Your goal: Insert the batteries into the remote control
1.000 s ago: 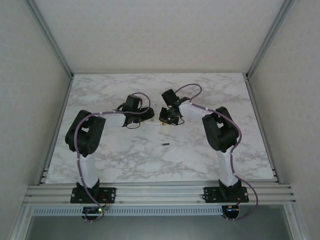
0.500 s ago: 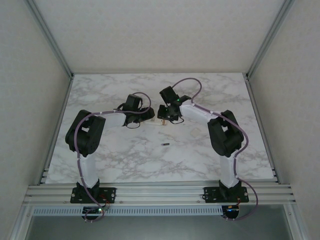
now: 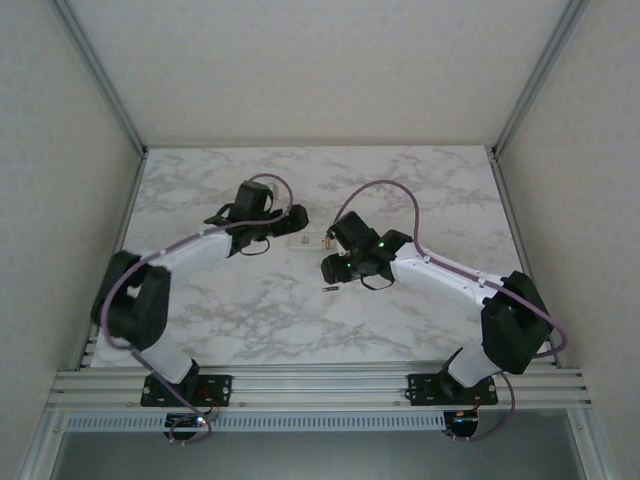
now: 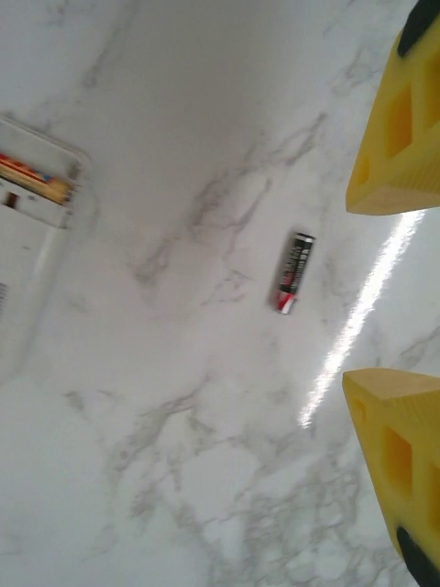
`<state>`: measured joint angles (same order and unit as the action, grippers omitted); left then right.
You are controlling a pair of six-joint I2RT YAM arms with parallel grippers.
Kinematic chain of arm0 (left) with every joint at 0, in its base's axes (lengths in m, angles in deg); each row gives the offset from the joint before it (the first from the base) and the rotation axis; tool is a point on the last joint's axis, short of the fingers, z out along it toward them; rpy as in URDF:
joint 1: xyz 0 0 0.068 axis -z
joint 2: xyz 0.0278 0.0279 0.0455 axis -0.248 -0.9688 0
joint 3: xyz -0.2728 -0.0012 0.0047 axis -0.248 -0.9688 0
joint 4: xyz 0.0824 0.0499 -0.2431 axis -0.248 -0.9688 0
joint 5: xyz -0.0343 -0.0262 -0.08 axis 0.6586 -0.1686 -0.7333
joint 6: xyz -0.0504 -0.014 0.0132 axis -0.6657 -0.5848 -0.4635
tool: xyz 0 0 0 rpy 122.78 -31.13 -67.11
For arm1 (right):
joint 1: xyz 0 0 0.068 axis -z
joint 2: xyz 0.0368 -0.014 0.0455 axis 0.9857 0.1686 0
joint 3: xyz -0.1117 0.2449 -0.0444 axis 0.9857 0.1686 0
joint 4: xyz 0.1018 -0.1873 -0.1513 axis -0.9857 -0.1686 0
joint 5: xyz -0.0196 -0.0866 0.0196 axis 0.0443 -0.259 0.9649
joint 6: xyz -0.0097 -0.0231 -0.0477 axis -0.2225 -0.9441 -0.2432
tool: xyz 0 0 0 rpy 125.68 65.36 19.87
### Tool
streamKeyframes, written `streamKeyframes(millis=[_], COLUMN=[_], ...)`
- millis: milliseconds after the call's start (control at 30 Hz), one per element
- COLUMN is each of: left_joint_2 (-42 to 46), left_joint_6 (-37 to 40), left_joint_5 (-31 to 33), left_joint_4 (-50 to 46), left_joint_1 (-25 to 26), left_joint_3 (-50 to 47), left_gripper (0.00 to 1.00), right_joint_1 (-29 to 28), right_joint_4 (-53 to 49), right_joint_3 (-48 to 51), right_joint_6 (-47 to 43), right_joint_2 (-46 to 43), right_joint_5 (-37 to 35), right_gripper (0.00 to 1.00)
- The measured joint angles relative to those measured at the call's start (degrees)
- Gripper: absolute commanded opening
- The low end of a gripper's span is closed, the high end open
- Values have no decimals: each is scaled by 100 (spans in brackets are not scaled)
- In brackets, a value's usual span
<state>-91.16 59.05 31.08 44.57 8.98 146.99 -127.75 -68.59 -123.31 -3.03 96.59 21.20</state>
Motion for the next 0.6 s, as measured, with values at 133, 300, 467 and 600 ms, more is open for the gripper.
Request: streamKeyframes(millis=[133,300,467,600], left_joint_2=[1038,1845,2306,2575], left_joint_6=[140,240,420,544], left_joint_5=[463,730,820,874], left_joint_4=[-149,-219,-348,-404], left_joint_1=[0,0,0,0], left_joint_3=[-107,-393,-721,-999], left_gripper=[99,100,99,99], right_joint_1=[7,7,7,7], right_joint_4=[-400,20,450,761], right_joint_3=[42,570,1019,1086], right_joint_6=[1187,3200,4959,5777], right_joint_2=[-177,-748,-791,-542], right_joint_5=[-361,-380,-302,-57], right_gripper=[49,51,52,52])
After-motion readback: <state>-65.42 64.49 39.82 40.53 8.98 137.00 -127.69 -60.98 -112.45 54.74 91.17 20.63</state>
